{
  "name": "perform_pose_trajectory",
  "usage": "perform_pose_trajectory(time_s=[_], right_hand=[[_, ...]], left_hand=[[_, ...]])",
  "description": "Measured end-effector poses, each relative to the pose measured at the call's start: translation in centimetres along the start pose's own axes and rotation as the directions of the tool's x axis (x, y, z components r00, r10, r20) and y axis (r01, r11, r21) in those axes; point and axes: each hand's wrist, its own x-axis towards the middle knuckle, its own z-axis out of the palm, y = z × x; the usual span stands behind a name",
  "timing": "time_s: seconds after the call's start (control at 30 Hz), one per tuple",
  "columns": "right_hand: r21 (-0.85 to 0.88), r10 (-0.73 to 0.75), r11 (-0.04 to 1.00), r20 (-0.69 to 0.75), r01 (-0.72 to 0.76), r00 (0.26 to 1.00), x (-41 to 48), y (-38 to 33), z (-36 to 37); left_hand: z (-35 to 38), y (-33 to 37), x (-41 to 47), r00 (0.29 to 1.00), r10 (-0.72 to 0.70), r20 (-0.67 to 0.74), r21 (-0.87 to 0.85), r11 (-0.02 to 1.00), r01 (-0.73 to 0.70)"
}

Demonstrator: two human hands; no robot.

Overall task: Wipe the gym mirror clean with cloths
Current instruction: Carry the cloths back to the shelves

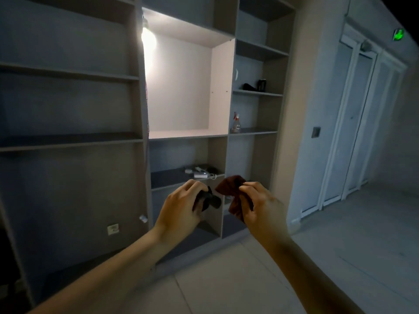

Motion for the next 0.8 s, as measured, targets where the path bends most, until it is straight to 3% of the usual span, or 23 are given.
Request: perform_pose_trajectory(time_s=[0.27, 0.67, 0.8], right_hand=[[0.074, -0.057, 0.995, -0.023, 0.059, 0.998, 16.7, 13.1, 18.2], [0.13, -0.008, 0.991, 0.198, -0.018, 0.98, 44.1, 27.2, 43.0], [0.069, 0.01, 0.997, 0.229, -0.027, 0.973, 51.1, 30.7, 50.5]], left_hand=[[10.9, -19.5, 13.3, 0.997, -0.057, -0.049, 0.1, 0.993, 0.062], [20.7, -48.3, 35.2, 0.98, -0.196, -0.037, 0.327, 0.924, 0.197], [24.8, -57.1, 41.4, 0.989, -0.146, -0.03, 0.376, 0.915, 0.147]])
